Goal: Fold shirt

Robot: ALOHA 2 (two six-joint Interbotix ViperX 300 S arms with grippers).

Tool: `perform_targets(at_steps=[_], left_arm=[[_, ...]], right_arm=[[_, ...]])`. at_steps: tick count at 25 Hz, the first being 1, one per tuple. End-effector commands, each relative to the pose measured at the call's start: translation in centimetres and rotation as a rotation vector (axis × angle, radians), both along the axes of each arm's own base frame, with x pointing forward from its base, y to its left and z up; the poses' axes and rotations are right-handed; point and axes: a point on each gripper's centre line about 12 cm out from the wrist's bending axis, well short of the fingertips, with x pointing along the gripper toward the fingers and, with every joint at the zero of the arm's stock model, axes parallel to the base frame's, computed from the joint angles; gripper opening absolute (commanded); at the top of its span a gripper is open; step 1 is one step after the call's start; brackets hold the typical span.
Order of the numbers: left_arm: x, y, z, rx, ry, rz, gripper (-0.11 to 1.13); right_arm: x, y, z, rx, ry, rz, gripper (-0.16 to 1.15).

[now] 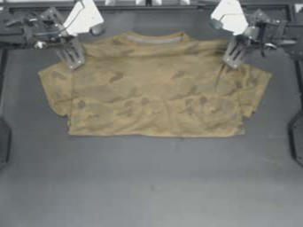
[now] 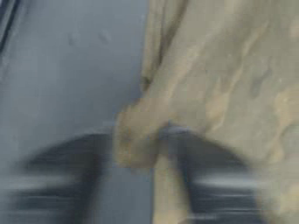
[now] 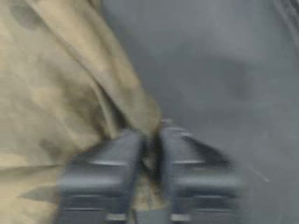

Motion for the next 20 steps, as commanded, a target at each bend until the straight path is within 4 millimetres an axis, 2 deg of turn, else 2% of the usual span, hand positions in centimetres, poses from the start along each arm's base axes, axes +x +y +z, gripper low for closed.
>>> perform_targets(at_steps=[1, 6, 11, 15, 20], left_arm=[[0.5, 0.5, 3.6, 0.062, -0.084, 0.007, 1.03], [0.3, -0.2, 6.5, 0.103, -0.147, 0.006, 0.95], [-0.7, -2.2, 9.0, 0.085, -0.198, 0.036, 0.95], [-1.3, -4.3, 9.4, 0.022, -0.22, 0.054, 0.95], [-2.8, -6.8, 8.5, -0.063, -0.257, 0.085, 0.95]], right_arm=[[0.5, -0.5, 2.6, -0.046, -0.073, -0.015, 0.87], [0.4, 0.2, 6.1, -0.083, -0.156, -0.044, 0.87], [0.4, 2.5, 9.7, -0.072, -0.195, -0.065, 0.87], [0.1, 5.0, 11.0, -0.006, -0.21, -0.087, 0.87], [-1.5, 7.7, 11.5, 0.091, -0.289, -0.149, 0.88]])
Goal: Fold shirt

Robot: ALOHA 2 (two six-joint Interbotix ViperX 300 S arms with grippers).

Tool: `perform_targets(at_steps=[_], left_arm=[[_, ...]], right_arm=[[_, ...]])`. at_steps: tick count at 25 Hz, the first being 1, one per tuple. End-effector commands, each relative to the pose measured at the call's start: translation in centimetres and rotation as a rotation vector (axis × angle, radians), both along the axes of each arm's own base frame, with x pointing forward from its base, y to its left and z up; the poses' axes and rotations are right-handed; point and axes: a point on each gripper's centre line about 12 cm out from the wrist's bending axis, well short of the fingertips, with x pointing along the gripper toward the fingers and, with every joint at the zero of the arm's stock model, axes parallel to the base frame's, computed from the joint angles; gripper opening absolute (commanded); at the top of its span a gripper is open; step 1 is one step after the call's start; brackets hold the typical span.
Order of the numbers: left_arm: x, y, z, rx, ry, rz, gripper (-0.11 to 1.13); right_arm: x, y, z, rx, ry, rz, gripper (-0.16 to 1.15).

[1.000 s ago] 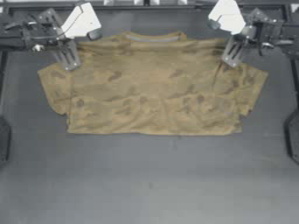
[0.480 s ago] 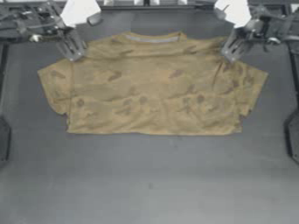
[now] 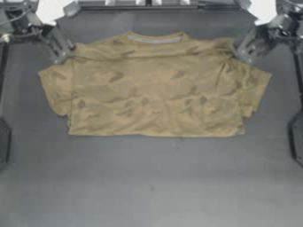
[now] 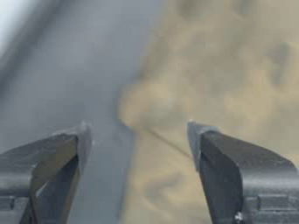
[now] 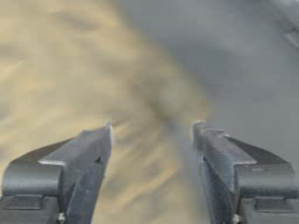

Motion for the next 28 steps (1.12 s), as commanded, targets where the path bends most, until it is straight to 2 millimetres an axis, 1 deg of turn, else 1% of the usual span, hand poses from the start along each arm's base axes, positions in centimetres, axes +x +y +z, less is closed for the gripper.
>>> perform_targets(at_steps=[1, 4, 7, 10, 14, 19, 22, 28], left_arm=[[-1.3, -1.6, 0.9, -0.023, -0.071, 0.019, 0.95], [-2.2, -2.7, 0.2, -0.071, -0.109, 0.057, 0.95], [-2.7, -3.5, -0.7, -0.122, -0.146, 0.112, 0.94], [-2.9, -4.0, -1.4, -0.154, -0.158, 0.144, 0.94], [-3.1, -4.4, -2.3, -0.182, -0.172, 0.186, 0.94], [-3.8, -4.8, -4.1, -0.217, -0.141, 0.226, 0.94], [-3.6, -4.7, -4.7, -0.218, -0.164, 0.238, 0.94], [-3.8, -4.6, -7.0, -0.241, -0.099, 0.249, 0.94]], right_arm=[[-1.2, 1.7, 1.0, 0.042, -0.093, -0.038, 0.88], [-2.3, 3.2, 0.0, 0.1, -0.132, -0.064, 0.88], [-2.9, 4.2, -1.5, 0.166, -0.136, -0.101, 0.88], [-3.2, 4.5, -2.6, 0.2, -0.135, -0.149, 0.88], [-4.2, 4.9, -4.0, 0.223, -0.098, -0.21, 0.88], [-5.0, 4.7, -5.1, 0.214, -0.074, -0.289, 0.88], [-4.9, 4.3, -5.7, 0.213, -0.053, -0.328, 0.88], [-4.5, 3.7, -7.4, 0.229, -0.036, -0.365, 0.88]])
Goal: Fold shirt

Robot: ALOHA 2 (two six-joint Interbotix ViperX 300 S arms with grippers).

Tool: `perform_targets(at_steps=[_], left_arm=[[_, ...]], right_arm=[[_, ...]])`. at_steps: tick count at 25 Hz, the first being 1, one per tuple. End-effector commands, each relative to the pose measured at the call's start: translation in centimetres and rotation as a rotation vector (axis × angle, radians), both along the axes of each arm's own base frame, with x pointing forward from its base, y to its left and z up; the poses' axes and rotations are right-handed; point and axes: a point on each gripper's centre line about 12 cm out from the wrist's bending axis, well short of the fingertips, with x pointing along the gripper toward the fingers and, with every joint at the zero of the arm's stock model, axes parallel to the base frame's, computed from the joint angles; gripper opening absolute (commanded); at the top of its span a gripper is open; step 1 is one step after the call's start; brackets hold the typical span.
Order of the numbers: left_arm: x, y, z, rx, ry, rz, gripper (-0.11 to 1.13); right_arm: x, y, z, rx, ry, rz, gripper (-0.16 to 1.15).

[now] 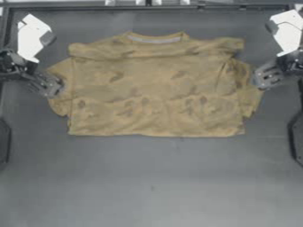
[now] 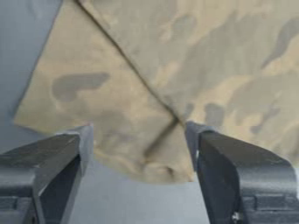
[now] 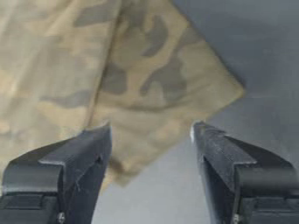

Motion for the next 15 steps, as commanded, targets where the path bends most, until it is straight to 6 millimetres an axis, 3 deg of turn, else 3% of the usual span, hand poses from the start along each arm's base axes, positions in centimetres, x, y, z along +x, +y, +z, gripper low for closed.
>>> perform_targets(at_steps=[1, 15], left_arm=[[0.1, 0.3, -0.4, 0.002, 0.015, -0.001, 0.94], [0.2, 0.8, -2.9, -0.023, 0.067, -0.007, 0.94]], right_arm=[[0.3, -0.5, -0.4, -0.006, -0.009, -0.009, 0.88], [-0.5, -0.8, -2.0, 0.014, -0.032, -0.067, 0.88]])
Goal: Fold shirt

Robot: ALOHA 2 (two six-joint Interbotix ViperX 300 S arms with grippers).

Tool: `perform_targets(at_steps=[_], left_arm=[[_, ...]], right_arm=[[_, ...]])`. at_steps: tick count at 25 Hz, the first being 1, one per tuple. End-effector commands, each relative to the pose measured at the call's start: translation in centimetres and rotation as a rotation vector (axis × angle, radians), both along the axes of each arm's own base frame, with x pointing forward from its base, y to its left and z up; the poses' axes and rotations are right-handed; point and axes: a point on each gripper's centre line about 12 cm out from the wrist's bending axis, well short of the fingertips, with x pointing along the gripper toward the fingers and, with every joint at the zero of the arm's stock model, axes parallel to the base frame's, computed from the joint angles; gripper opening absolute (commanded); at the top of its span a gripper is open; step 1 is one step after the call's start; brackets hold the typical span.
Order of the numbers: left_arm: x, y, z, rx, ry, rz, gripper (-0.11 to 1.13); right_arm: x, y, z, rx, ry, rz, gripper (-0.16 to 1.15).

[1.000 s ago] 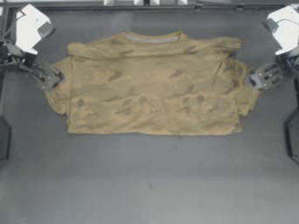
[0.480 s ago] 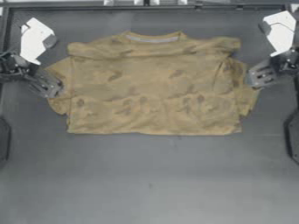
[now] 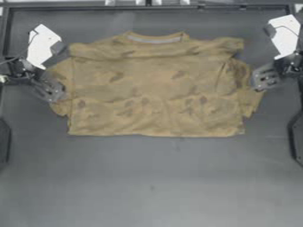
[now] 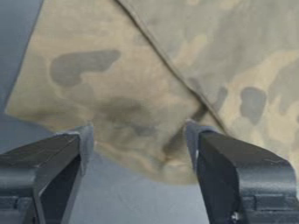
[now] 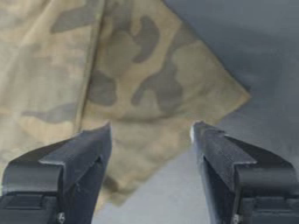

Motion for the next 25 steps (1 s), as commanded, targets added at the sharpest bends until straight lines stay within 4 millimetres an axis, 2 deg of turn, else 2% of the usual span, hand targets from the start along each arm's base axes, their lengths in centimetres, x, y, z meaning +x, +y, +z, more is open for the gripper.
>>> perform_targets(at_steps=[1, 19, 25], left_arm=[[0.2, 0.2, 0.2, 0.008, -0.007, -0.004, 0.94], [0.8, 0.5, -2.2, -0.019, 0.03, -0.019, 0.94], [0.7, 0.5, -3.0, -0.034, 0.047, -0.02, 0.84]], right_arm=[[0.3, -0.3, -0.1, 0.0, -0.02, -0.012, 0.88], [1.1, -0.7, -2.8, 0.066, 0.034, -0.016, 0.88], [1.2, -0.8, -3.2, 0.08, 0.046, -0.018, 0.88]])
